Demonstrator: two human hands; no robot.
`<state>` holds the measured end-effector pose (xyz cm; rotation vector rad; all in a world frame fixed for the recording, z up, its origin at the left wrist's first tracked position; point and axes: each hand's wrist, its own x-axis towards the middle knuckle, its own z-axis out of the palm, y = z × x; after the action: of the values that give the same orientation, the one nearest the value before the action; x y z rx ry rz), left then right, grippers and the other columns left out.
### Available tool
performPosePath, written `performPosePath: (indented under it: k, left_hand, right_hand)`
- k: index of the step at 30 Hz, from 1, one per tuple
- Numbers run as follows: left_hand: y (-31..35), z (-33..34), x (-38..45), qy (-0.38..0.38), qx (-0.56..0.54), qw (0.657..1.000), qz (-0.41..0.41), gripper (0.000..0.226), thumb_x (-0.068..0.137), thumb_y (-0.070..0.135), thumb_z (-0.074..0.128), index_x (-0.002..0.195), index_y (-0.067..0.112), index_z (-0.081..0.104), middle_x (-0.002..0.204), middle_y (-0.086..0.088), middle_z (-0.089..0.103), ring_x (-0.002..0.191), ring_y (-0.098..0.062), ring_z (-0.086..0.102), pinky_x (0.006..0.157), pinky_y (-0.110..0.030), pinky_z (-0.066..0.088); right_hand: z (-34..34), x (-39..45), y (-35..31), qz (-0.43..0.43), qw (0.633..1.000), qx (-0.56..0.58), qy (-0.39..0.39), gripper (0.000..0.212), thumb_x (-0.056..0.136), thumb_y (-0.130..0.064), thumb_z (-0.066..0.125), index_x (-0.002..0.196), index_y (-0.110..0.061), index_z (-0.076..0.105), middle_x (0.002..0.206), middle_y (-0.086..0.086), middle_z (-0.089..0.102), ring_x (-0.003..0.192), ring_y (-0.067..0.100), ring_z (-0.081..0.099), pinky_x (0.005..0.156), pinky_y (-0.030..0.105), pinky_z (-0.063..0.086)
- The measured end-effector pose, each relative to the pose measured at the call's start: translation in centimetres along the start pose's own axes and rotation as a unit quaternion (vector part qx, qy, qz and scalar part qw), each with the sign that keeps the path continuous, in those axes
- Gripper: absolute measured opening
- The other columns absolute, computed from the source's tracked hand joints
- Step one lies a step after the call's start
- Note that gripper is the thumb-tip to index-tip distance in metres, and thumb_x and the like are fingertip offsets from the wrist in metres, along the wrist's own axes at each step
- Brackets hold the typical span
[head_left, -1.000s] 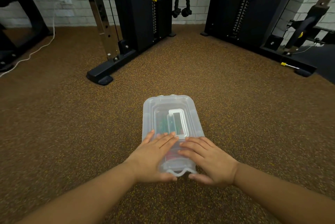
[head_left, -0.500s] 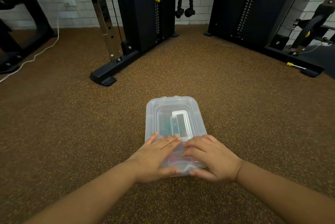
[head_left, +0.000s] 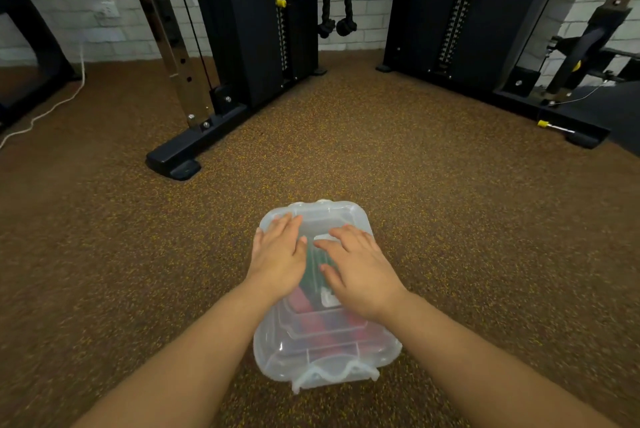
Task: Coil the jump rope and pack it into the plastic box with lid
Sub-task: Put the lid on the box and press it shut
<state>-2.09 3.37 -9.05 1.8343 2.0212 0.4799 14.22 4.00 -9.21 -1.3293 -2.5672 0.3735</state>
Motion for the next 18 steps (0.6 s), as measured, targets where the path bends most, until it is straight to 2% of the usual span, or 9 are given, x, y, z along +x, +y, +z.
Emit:
performPosePath:
  k: [2, 6, 8, 11, 14, 18]
  left_hand:
    - [-0.1, 0.0, 1.3, -0.001, 0.014, 1.000, -0.008, 0.050, 0.101, 0.028, 0.029, 0.150, 0.019, 0.024, 0.160, -0.001, 0.017, 0.147, -0.015, 0.010, 0.119, -0.042, -0.004]
    - [-0.5, -0.1, 3.9, 0.032, 0.064, 0.997, -0.013, 0.049, 0.099, 0.030, 0.032, 0.147, 0.022, 0.028, 0.159, -0.003, 0.017, 0.145, -0.021, 0.014, 0.118, -0.042, -0.001]
    - [-0.8, -0.3, 5.1, 0.032, 0.071, 0.997, -0.021, 0.045, 0.098, 0.030, 0.033, 0.142, 0.020, 0.037, 0.154, -0.005, 0.032, 0.141, -0.024, 0.025, 0.116, -0.042, 0.008]
    - [-0.9, -0.6, 6.8, 0.015, 0.080, 0.996, -0.042, 0.040, 0.098, 0.033, 0.032, 0.129, 0.018, 0.052, 0.138, -0.011, 0.051, 0.129, -0.031, 0.042, 0.107, -0.041, 0.028]
    - [-0.8, -1.0, 8.4, -0.021, 0.079, 0.995, -0.058, 0.045, 0.098, 0.038, 0.026, 0.119, 0.016, 0.059, 0.130, -0.018, 0.057, 0.120, -0.037, 0.051, 0.100, -0.041, 0.041]
    - [-0.5, -1.3, 10.3, -0.066, 0.071, 0.990, -0.106, 0.058, 0.099, 0.043, 0.021, 0.119, 0.004, 0.060, 0.128, -0.024, 0.058, 0.117, -0.038, 0.055, 0.095, -0.039, 0.044]
  right_hand:
    - [0.3, 0.7, -0.1, -0.002, 1.000, -0.005, 0.001, 0.059, 0.090, -0.046, 0.022, 0.138, -0.020, 0.044, 0.146, 0.010, 0.040, 0.142, 0.031, 0.023, 0.117, 0.042, 0.011]
    - [0.7, 1.5, 0.0, -0.016, 1.000, -0.002, 0.002, 0.051, 0.094, -0.042, 0.029, 0.140, -0.021, 0.041, 0.150, 0.009, 0.035, 0.145, 0.029, 0.017, 0.118, 0.039, 0.003]
    - [0.9, 1.6, -0.1, -0.015, 1.000, 0.003, -0.003, 0.055, 0.092, -0.045, 0.024, 0.139, -0.023, 0.042, 0.151, 0.008, 0.033, 0.146, 0.027, 0.015, 0.118, 0.038, 0.002]
    - [1.1, 1.5, 0.1, -0.020, 1.000, 0.001, 0.000, 0.057, 0.090, -0.046, 0.022, 0.138, -0.023, 0.044, 0.149, 0.010, 0.035, 0.144, 0.030, 0.020, 0.118, 0.041, 0.008]
    - [1.1, 1.5, 0.0, -0.023, 1.000, 0.004, -0.001, 0.057, 0.090, -0.045, 0.022, 0.137, -0.024, 0.045, 0.149, 0.010, 0.036, 0.144, 0.031, 0.020, 0.118, 0.042, 0.008]
    - [0.9, 1.5, -0.2, -0.028, 1.000, 0.008, -0.008, 0.055, 0.090, -0.044, 0.021, 0.135, -0.027, 0.048, 0.151, 0.008, 0.036, 0.145, 0.032, 0.018, 0.118, 0.043, 0.007]
